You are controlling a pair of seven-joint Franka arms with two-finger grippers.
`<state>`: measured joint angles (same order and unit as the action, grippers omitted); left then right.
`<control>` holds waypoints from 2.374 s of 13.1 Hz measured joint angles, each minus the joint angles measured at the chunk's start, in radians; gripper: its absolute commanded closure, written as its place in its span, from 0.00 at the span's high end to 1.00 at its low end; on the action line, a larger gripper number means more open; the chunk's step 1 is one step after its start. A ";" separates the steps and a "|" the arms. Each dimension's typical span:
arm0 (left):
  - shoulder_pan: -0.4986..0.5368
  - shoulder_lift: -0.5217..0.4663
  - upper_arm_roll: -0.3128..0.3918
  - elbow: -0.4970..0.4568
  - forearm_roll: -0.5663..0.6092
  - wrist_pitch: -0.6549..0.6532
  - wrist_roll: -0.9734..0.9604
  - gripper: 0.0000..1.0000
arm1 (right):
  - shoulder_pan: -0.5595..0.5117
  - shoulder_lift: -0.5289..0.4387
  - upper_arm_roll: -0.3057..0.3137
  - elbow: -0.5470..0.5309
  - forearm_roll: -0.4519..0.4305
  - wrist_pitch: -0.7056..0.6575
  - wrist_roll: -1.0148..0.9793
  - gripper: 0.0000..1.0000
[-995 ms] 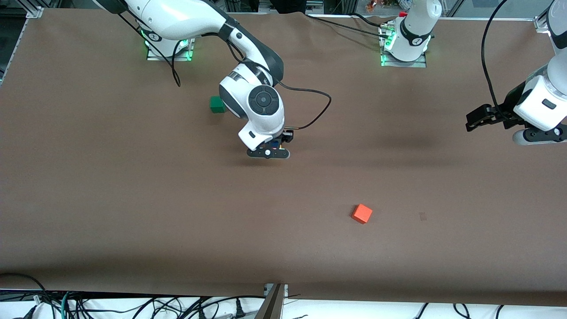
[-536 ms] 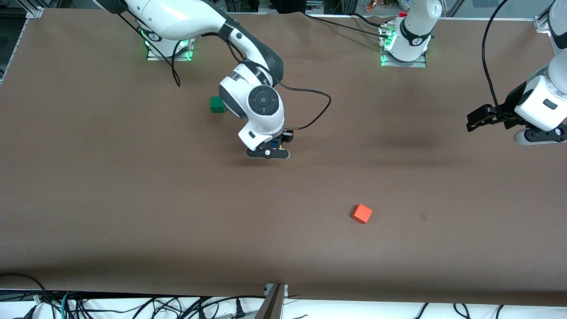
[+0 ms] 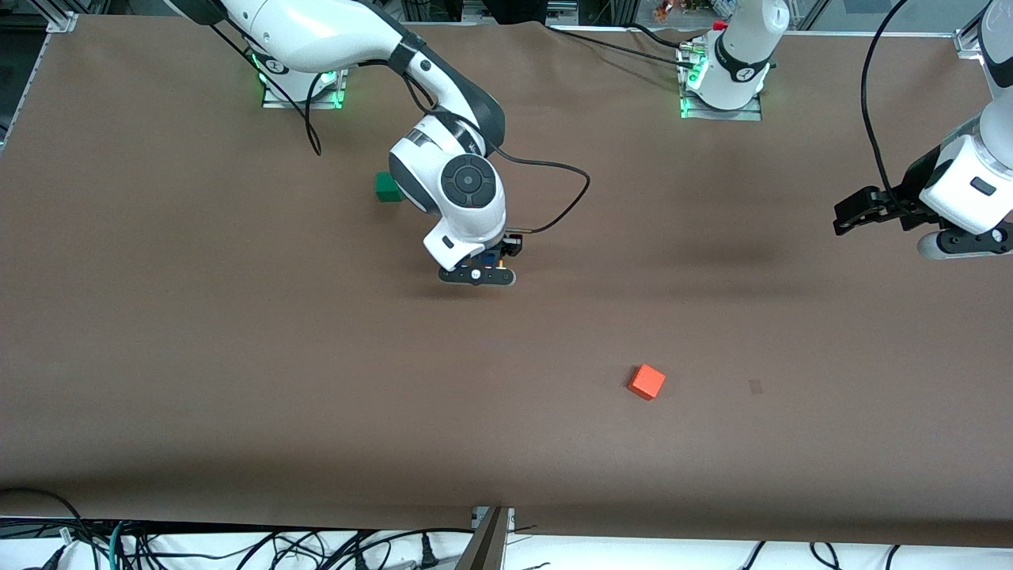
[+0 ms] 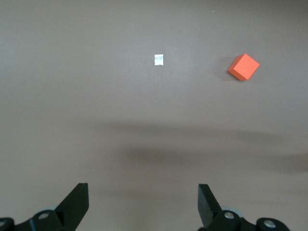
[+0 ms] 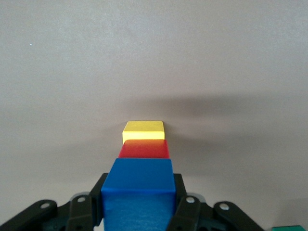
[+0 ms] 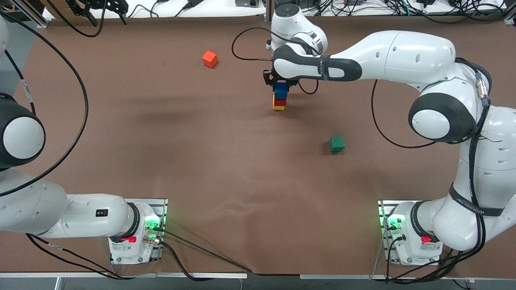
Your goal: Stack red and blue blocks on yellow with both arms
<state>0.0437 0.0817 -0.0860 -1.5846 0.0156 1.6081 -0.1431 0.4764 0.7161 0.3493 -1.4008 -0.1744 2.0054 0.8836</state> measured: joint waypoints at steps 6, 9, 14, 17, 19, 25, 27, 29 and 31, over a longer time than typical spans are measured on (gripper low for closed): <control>0.000 0.000 0.000 0.000 0.000 0.000 0.000 1.00 | 0.000 0.000 0.000 0.000 0.000 0.000 0.000 0.77; 0.000 0.000 0.000 0.000 0.000 0.000 0.000 1.00 | 0.000 0.000 0.000 -0.001 0.000 0.000 0.001 0.99; 0.001 0.000 0.001 0.000 0.000 0.000 0.000 1.00 | -0.001 0.000 0.000 0.002 0.003 0.000 0.001 1.00; 0.009 0.000 0.007 0.000 0.000 0.000 0.001 1.00 | -0.027 -0.009 -0.004 0.021 0.022 0.000 0.001 1.00; 0.009 0.000 0.006 0.000 0.000 0.000 0.001 1.00 | -0.083 -0.045 -0.006 0.033 0.023 -0.006 -0.001 1.00; 0.009 0.000 0.003 0.005 0.000 0.004 0.001 1.00 | -0.173 -0.235 -0.005 0.054 0.043 -0.215 -0.058 1.00; 0.009 0.000 0.003 0.006 0.000 0.004 0.001 1.00 | -0.195 -0.292 -0.025 0.053 0.099 -0.286 -0.112 1.00; 0.009 0.001 0.003 0.006 0.000 0.004 0.001 1.00 | -0.209 -0.357 -0.085 0.051 0.144 -0.370 -0.199 1.00; 0.009 0.001 0.001 0.007 0.000 0.004 0.001 1.00 | -0.216 -0.434 -0.148 0.027 0.171 -0.447 -0.276 1.00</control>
<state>0.0524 0.0827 -0.0845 -1.5781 0.0156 1.6118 -0.1423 0.2600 0.2817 0.2016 -1.3735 -0.0035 1.5588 0.6072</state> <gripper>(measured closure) 0.000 0.000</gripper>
